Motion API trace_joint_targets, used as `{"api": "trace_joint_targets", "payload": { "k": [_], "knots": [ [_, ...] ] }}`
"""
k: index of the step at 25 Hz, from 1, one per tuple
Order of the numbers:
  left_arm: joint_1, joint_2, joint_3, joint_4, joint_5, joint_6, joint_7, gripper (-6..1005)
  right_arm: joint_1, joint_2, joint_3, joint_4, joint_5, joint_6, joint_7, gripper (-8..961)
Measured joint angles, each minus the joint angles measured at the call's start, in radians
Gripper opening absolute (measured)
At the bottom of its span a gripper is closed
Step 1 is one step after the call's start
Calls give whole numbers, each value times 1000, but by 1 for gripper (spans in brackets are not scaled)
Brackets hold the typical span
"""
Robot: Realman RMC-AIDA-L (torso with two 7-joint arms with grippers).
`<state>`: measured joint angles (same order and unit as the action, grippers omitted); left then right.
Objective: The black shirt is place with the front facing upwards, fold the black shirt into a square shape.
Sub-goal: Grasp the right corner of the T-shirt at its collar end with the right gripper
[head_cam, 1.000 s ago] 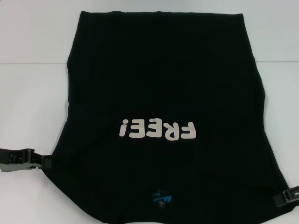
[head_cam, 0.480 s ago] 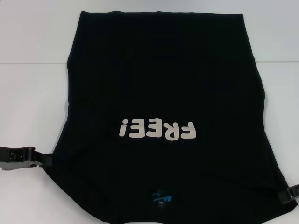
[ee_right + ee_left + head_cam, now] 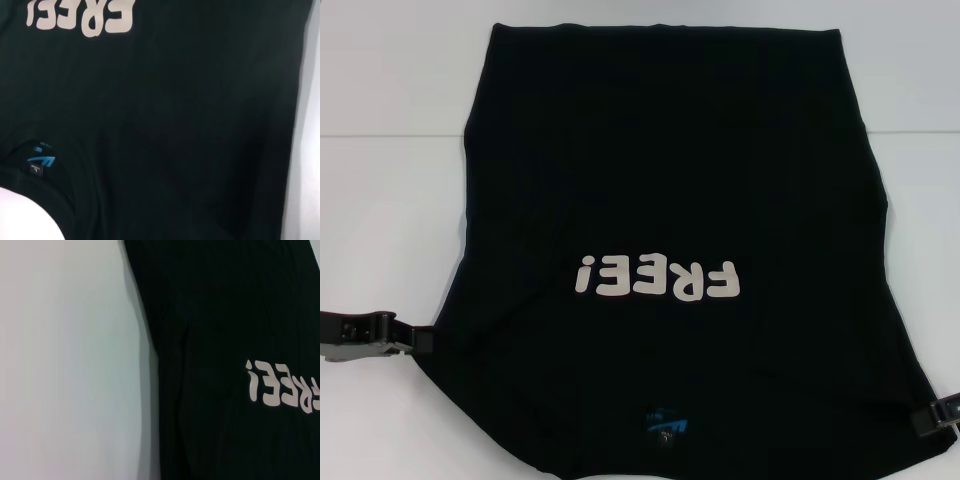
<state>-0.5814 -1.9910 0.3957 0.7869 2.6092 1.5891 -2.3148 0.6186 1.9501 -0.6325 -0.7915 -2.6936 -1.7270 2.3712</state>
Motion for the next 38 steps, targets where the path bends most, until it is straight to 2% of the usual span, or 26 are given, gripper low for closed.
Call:
{"api": "trace_joint_targets", "payload": {
  "k": [38],
  "knots": [
    [-3, -1, 0, 0, 0, -1, 6, 32, 14, 6, -18, 47, 6, 17, -7, 920]
  ]
}}
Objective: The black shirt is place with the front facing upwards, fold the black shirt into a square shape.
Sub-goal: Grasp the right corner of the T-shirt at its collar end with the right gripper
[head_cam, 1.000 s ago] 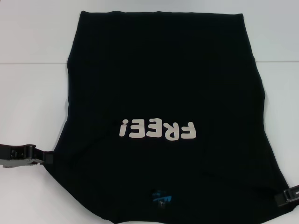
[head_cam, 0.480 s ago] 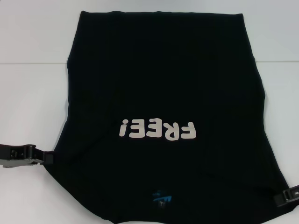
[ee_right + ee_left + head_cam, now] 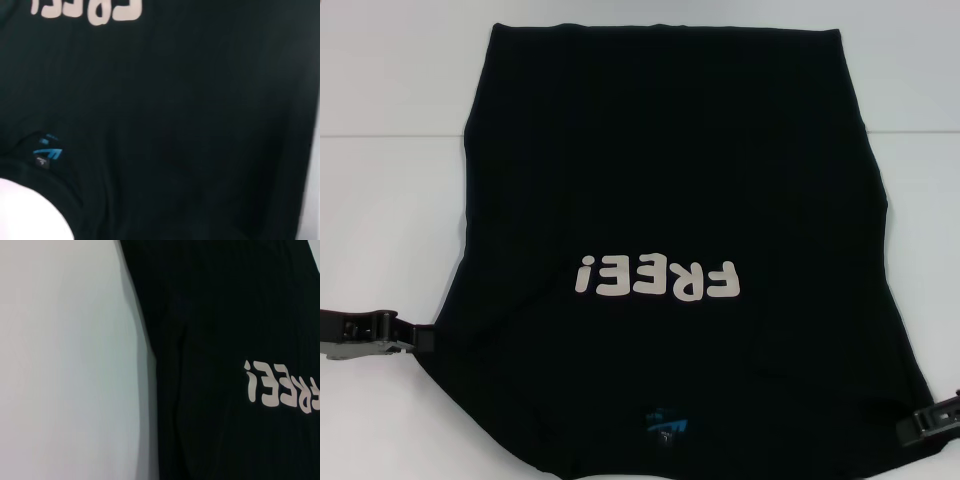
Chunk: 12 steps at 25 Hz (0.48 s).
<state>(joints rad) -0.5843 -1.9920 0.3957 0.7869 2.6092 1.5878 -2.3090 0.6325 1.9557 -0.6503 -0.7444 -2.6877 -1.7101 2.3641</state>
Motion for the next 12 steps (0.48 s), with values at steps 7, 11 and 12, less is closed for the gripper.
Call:
{"api": "trace_joint_targets", "payload": {
  "k": [7, 11, 12],
  "knots": [
    [0, 1, 0, 0, -1, 0, 3, 32, 33, 14, 0, 32, 3, 1, -9, 920],
    [0, 1, 0, 0, -4, 0, 5, 32, 45, 22, 4, 36, 3, 8, -14, 919],
    [1, 1, 0, 0, -4, 0, 5, 32, 48, 23, 3, 38, 3, 13, -14, 919]
  ]
}}
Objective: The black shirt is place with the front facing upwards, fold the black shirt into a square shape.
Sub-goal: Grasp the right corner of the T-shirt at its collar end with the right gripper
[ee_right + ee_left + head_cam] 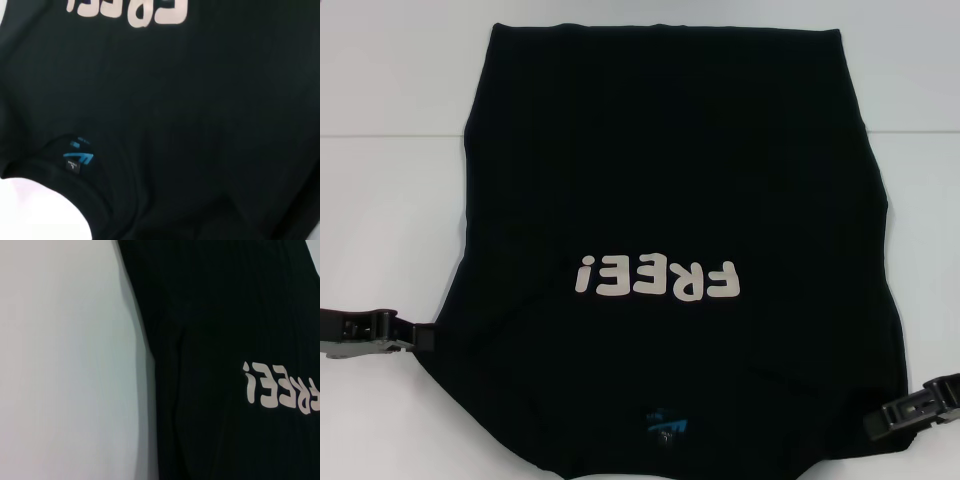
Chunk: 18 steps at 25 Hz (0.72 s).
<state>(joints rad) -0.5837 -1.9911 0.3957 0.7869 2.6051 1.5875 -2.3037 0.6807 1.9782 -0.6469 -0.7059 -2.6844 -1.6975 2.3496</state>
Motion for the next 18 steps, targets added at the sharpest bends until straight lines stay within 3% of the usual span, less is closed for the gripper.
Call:
{"api": "trace_joint_targets", "payload": {
  "k": [9, 18],
  "knots": [
    [-1, 0, 1, 0, -9, -1, 1, 32, 2, 1, -2, 6, 0, 14, 0, 919],
    [-2, 0, 0, 0, -10, -1, 1, 32, 5, 4, -38, -4, -5, 20, -11, 657]
  ]
}}
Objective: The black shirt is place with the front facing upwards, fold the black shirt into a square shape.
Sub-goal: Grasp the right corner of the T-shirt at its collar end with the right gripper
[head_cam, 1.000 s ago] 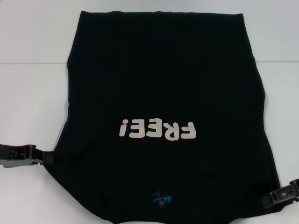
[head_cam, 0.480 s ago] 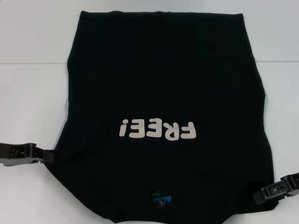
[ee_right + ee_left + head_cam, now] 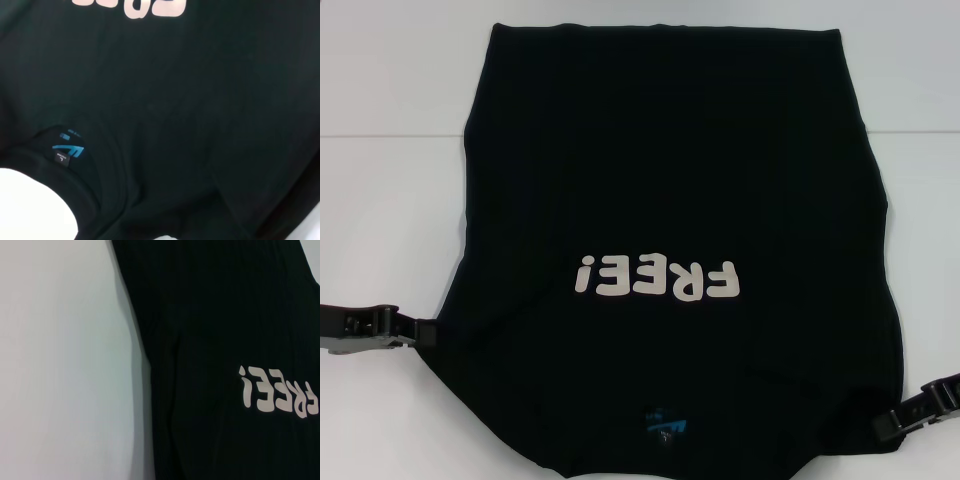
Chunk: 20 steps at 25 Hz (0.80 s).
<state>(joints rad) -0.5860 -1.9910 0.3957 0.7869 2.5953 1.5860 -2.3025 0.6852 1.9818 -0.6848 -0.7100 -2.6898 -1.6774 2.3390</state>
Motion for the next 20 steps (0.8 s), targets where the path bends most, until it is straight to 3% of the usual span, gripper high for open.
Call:
{"api": "trace_joint_targets", "payload": {
  "k": [7, 12, 20],
  "knots": [
    [-2, 2, 0, 0, -1, -8, 0, 32, 11, -4, -1, -1, -1, 2, 11, 499],
    [-4, 4, 0, 0, -1, -10, 0, 32, 20, -7, -9, 5, -2, 8, 26, 251],
    [-5, 5, 0, 0, -4, -18, 0, 32, 31, -9, -45, 9, -4, 25, 43, 70]
  ]
}}
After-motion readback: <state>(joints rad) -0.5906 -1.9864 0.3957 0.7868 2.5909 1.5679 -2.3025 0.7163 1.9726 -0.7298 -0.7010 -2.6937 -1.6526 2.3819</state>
